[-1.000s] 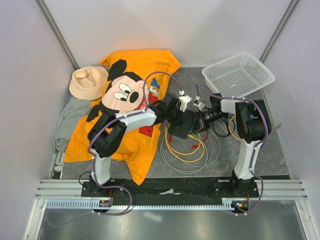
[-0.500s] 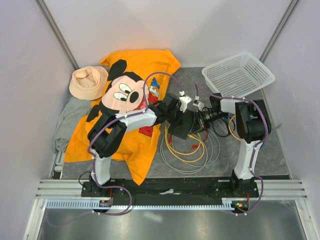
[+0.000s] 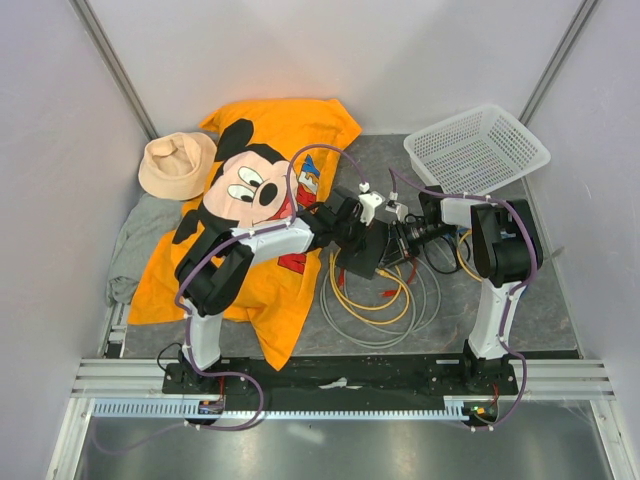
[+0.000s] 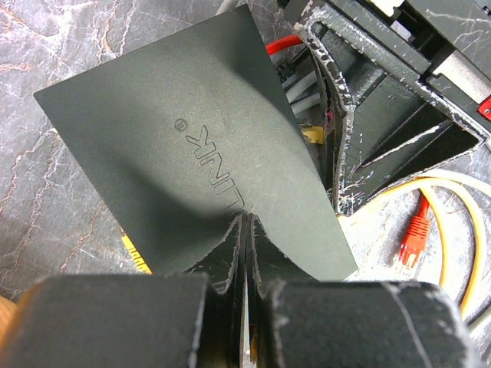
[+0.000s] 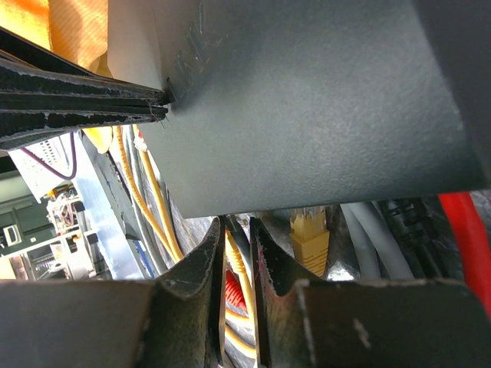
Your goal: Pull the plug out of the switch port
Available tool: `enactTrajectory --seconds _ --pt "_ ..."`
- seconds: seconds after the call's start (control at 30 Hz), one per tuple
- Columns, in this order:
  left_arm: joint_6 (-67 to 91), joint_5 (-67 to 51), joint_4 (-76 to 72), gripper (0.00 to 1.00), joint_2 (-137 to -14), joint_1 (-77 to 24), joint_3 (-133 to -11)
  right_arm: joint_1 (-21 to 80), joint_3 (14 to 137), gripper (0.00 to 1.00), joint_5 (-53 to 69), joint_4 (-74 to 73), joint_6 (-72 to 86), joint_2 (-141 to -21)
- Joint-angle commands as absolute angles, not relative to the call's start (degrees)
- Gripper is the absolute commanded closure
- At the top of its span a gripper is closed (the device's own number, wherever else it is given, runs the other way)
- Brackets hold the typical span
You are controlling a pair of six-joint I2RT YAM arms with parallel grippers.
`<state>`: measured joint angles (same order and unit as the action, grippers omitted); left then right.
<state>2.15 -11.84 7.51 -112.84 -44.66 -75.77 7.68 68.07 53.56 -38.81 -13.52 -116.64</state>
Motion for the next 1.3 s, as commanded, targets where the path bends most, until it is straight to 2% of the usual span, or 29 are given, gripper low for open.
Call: enactTrajectory --seconds 0.0,0.67,1.03,1.17,1.27 --pt "1.1 -7.7 15.5 0.98 -115.3 -45.1 -72.7 7.6 65.8 0.92 38.5 -41.6 -17.7 -117.2" --pt "-2.5 -7.8 14.4 0.98 -114.5 -46.3 -70.5 6.8 66.1 0.92 35.0 -46.1 -19.7 -117.2" --pt "-6.4 -7.4 13.9 0.99 -114.3 -47.5 -69.4 5.0 91.4 0.92 34.6 -65.6 -32.9 -132.8" --pt "-6.6 -7.0 13.9 0.99 -114.1 -47.5 -69.2 4.7 86.1 0.92 36.1 -63.5 -33.0 -130.1" --pt "-6.8 -6.7 13.8 0.99 -114.1 -47.5 -69.2 4.7 75.4 0.93 37.3 -57.4 -30.7 -123.6"
